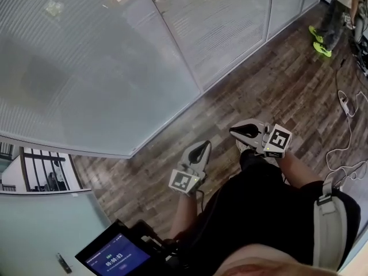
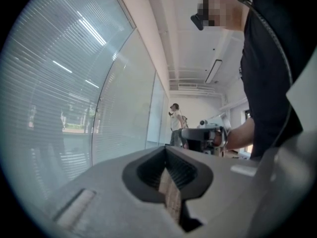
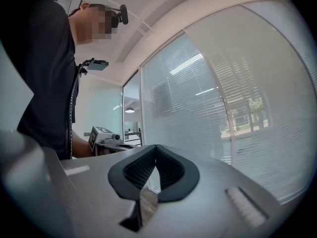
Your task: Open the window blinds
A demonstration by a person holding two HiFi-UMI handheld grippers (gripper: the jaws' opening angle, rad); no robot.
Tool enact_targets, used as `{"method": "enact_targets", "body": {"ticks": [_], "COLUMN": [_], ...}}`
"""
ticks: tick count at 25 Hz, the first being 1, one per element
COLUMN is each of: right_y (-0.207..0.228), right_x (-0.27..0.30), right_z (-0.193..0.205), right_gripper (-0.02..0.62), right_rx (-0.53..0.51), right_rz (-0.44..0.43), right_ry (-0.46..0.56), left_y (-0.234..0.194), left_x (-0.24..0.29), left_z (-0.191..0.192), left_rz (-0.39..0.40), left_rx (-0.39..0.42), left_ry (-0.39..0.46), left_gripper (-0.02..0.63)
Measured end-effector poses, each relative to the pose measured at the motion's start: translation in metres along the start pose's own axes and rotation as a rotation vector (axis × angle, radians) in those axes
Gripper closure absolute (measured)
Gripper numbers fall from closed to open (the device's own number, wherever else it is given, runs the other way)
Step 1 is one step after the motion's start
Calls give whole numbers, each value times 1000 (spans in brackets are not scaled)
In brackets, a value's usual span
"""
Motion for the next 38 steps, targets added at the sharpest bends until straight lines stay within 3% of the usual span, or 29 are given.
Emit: {"method": "enact_targets", "body": {"ticks": [9,19,38], "right_y": [69,160,258], "right_x": [21,33,40], "right_z": [-21,-33,-41], "right_gripper": [589,589,589], "right_rx": [-36,-6,-45], "right_rz": [-71,-99,-165], "right_ry": [19,-5,-3], "left_y": [-39,-85,-129], "left_x": [55,121,195], "left_z": [-31,-46,-59], "left_rz": [-31,-78,-172], "left_rx": [38,16,26], "left_ry": [16,27,15], "left_gripper": [603,603,603]}}
Point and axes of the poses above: the fingertips, and each gripper's own axes: x forward along the fingers, y to its right, z out of its underside, the point moved 8 cm from there along -x, backward along the fingers, and after that the axes turned 2 degrees about -y, right-handed, at the moved point
